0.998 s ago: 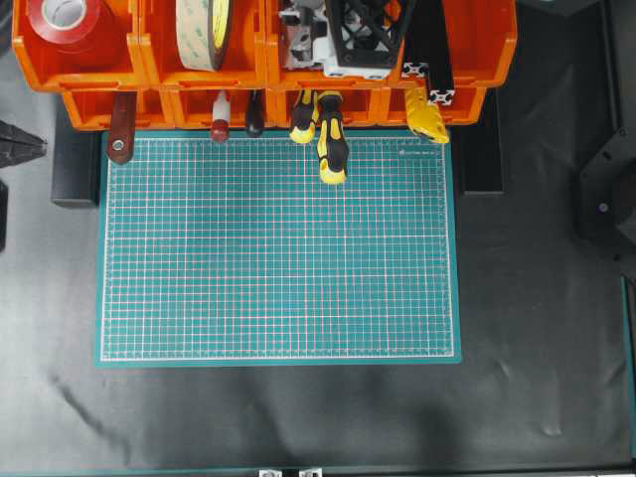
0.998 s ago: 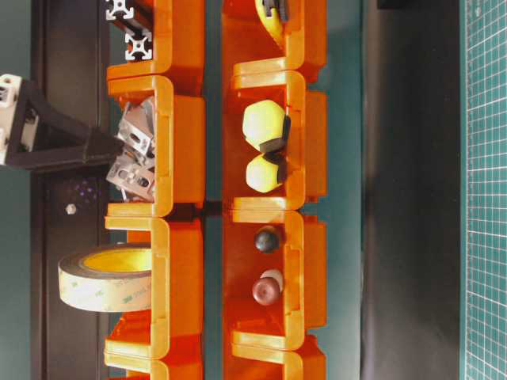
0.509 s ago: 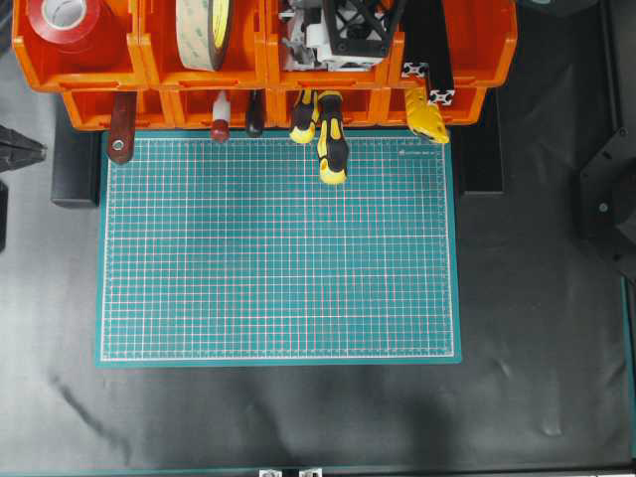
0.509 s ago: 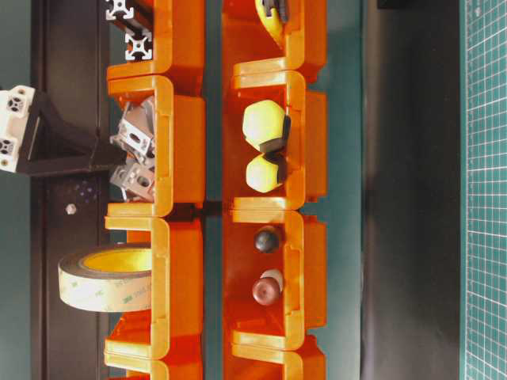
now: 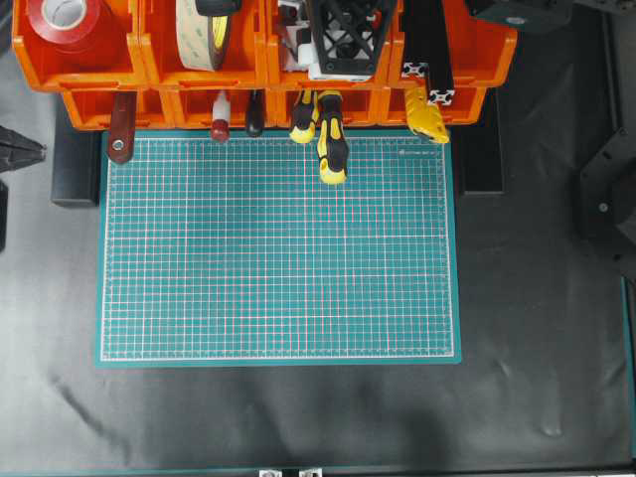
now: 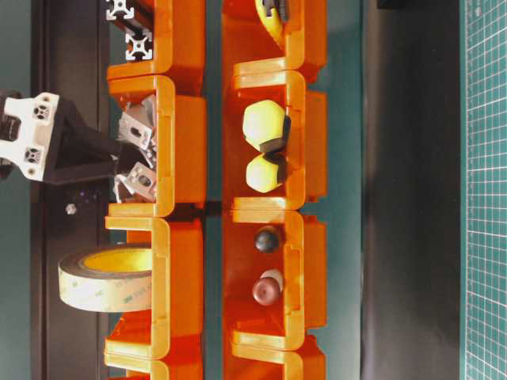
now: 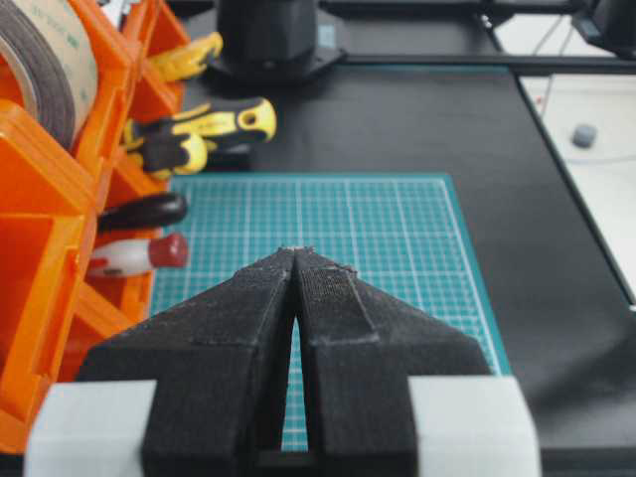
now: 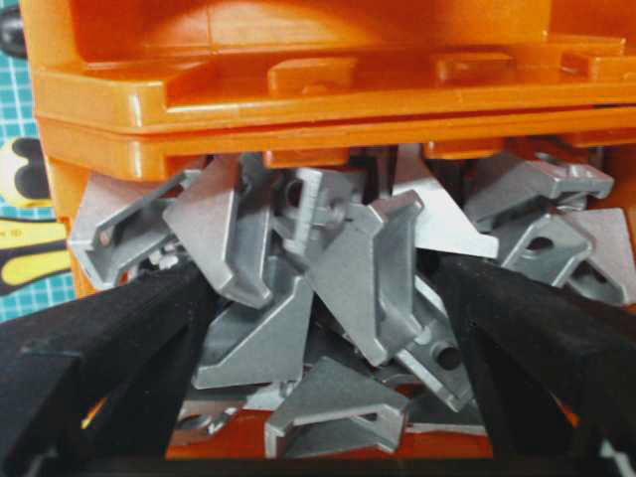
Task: Pick corner brachets from container rack with right arm.
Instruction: 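Lower the open right gripper into the bracket bin, then close the right gripper on one silver corner bracket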
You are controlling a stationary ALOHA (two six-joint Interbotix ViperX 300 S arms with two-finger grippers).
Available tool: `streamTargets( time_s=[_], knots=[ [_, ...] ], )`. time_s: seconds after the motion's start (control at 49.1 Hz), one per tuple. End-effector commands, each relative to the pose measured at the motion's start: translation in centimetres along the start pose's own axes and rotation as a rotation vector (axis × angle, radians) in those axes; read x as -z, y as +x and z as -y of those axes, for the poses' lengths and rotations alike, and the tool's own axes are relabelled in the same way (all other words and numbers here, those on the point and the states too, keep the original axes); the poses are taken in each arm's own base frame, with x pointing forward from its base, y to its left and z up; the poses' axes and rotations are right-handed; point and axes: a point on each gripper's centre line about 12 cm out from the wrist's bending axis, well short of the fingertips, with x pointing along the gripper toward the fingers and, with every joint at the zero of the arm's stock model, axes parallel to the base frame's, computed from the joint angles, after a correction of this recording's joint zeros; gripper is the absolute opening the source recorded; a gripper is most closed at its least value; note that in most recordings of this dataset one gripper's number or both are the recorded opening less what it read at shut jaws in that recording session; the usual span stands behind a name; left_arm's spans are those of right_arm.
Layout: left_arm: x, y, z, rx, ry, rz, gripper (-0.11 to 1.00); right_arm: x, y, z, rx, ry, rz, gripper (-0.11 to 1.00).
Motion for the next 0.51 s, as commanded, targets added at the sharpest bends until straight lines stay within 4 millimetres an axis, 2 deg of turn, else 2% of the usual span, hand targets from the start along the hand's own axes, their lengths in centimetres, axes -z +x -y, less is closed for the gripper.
streamTargets(
  time_s=[0.0,0.285,0.367,0.489],
  knots=[
    [-0.76,0.02,0.04,0.001,0.002,0.017,0.00,-0.13,-0.96,0.01,0.004,0.001,0.036,0.85],
    [-0.78,-0.01,0.04,0.001,0.002,0.018,0.00,-0.09,-0.75,0.08,0.007,0.003,0.027,0.79],
    [-0.78,-0.01,0.05,0.002,0.000,0.018,0.00,-0.06,-0.61,0.04,0.005,0.002,0.018,0.73],
    [-0.78,-0.01,0.05,0.002,0.000,0.018,0.00,0.18,-0.48,-0.12,-0.002,0.000,-0.010,0.53]
  ],
)
